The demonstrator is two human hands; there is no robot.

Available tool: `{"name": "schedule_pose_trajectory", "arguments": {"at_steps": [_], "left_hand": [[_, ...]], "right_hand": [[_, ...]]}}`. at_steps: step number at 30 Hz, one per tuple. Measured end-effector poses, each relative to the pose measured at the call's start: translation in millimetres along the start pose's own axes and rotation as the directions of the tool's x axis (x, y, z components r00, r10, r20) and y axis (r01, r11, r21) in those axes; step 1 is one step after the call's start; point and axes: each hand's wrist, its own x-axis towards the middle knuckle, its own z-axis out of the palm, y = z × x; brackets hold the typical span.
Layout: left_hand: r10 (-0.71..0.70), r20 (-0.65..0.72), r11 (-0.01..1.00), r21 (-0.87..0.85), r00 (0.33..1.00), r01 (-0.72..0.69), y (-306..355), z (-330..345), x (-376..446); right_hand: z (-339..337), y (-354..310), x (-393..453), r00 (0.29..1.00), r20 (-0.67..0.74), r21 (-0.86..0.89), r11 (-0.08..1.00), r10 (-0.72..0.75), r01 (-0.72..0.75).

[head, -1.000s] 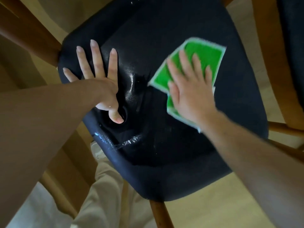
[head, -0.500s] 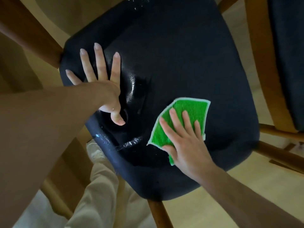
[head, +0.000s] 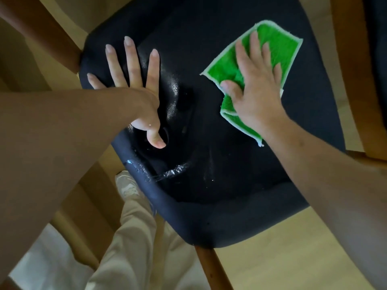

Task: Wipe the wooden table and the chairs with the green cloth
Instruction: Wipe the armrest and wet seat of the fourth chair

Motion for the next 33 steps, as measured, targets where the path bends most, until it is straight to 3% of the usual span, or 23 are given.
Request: {"name": "schedule_pose_trajectory", "arguments": {"at_steps": [2, 6, 8, 13, 17, 24, 27, 30, 33], "left_hand": [[0.018, -0.04, 1.0, -0.007, 0.999, -0.018, -2.7, 3.5, 2.5], [0.112, -0.278, 0.993, 0.002, 0.954, -0.116, -10.8, 21.1, 8.3], [0.116, -0.302, 0.992, -0.011, 0.946, -0.126, -11.7, 24.4, 10.9], [0.137, -0.24, 0.99, 0.0, 0.961, -0.142, -11.0, 19.9, 14.7], [0.046, -0.061, 0.998, -0.03, 0.997, -0.048, -7.2, 7.2, 10.3], [0.011, -0.009, 1.0, -0.018, 1.0, -0.011, -3.1, 3.9, 8.4], [-0.003, -0.009, 1.0, 0.008, 1.0, 0.003, -1.6, 3.5, 5.9], [-0.008, -0.014, 1.0, 0.01, 1.0, 0.008, -0.5, 2.1, 3.0], [0.002, 0.013, 1.0, -0.005, 1.0, -0.002, -1.3, -1.1, 2.8]], "right_hand": [[8.2, 0.6, -22.2, 0.998, 0.068, -0.023, 1.0, -0.007, 0.009], [45.5, -4.4, -108.5, 0.982, 0.15, -0.165, 0.976, -0.119, 0.143], [64.9, -11.5, -152.4, 0.969, 0.193, -0.223, 0.955, -0.152, 0.194], [82.8, -26.9, -179.9, 0.973, 0.204, -0.302, 0.939, -0.105, 0.165], [73.9, -14.6, -159.3, 0.946, 0.24, -0.254, 0.927, -0.217, 0.277], [40.4, -37.5, -39.2, 0.97, 0.058, -0.23, 0.943, -0.235, 0.242], [32.6, -56.1, 5.1, 0.988, -0.05, -0.157, 0.978, -0.148, 0.139], [38.9, -70.0, 7.8, 0.985, -0.161, -0.108, 0.993, -0.056, 0.039], [48.8, -65.3, -22.6, 0.99, -0.122, -0.065, 0.996, -0.064, 0.057]]}}
